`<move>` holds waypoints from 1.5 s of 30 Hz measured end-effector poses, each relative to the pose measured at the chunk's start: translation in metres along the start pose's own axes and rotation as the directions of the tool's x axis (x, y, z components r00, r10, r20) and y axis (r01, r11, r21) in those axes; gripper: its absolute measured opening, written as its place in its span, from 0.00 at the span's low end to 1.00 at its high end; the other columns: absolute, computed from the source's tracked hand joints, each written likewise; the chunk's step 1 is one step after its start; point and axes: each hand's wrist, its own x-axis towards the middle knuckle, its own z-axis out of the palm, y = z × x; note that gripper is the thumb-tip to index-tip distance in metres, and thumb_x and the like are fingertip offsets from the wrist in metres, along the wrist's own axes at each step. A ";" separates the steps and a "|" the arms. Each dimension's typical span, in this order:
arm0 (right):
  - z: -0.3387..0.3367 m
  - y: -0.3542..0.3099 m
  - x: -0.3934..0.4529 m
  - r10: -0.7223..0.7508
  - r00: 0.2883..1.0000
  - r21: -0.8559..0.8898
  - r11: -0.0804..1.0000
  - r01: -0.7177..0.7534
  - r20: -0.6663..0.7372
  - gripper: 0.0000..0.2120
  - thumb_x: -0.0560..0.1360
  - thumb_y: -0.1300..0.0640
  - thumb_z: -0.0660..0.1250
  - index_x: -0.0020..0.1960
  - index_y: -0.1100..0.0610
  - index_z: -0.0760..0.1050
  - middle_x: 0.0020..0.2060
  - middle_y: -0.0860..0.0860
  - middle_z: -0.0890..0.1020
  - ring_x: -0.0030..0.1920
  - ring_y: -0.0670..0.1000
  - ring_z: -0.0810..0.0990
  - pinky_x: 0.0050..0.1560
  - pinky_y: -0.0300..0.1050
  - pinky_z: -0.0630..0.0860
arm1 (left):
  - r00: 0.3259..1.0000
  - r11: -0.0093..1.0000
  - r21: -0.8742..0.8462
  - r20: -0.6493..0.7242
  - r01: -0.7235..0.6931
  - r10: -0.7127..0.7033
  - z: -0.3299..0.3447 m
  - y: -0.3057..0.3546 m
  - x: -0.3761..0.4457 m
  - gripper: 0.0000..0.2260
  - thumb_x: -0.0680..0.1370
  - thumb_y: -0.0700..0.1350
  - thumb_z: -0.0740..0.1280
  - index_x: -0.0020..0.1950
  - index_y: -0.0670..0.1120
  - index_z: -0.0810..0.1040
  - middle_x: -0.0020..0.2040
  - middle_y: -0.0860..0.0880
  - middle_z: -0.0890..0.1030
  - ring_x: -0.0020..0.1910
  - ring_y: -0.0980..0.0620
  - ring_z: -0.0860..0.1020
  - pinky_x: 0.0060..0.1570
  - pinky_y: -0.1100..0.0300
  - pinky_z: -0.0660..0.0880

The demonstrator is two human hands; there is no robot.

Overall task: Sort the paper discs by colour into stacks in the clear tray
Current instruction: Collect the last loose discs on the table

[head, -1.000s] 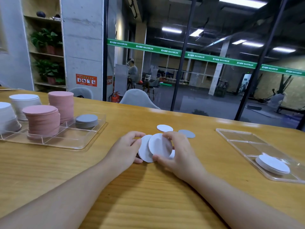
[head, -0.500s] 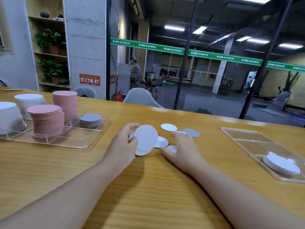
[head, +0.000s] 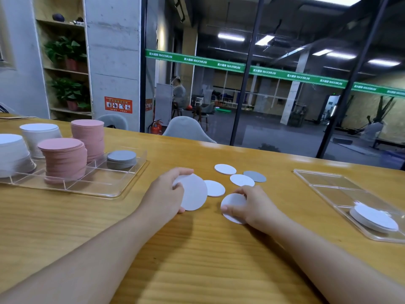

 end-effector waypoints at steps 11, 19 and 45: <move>0.018 -0.011 -0.006 -0.257 0.952 0.287 0.911 0.297 -0.168 0.04 0.75 0.57 0.68 0.42 0.51 0.75 0.33 0.44 0.77 0.35 0.43 0.74 0.38 0.32 0.70 | 0.996 0.989 -0.128 0.053 -0.071 0.079 0.002 -0.001 -0.001 0.10 0.80 0.48 0.60 0.59 0.56 0.77 0.47 0.57 0.75 0.28 0.58 0.77 0.35 0.61 0.80; 0.027 -0.025 -0.001 -0.269 0.928 0.254 0.908 0.334 -0.259 0.10 0.78 0.59 0.62 0.59 0.52 0.71 0.50 0.42 0.77 0.51 0.39 0.75 0.50 0.27 0.69 | 0.993 0.993 -0.012 -0.011 -0.118 0.118 0.006 -0.006 0.001 0.15 0.79 0.41 0.61 0.58 0.61 0.74 0.51 0.60 0.71 0.34 0.53 0.78 0.27 0.73 0.70; 0.041 -0.035 0.024 -0.214 0.975 -0.254 0.948 0.193 -0.061 0.18 0.77 0.42 0.56 0.59 0.53 0.71 0.59 0.51 0.69 0.63 0.52 0.63 0.61 0.47 0.64 | 0.974 0.995 0.041 -0.207 -0.088 0.094 0.001 -0.015 0.008 0.16 0.78 0.40 0.59 0.60 0.58 0.74 0.56 0.59 0.70 0.54 0.49 0.75 0.49 0.48 0.78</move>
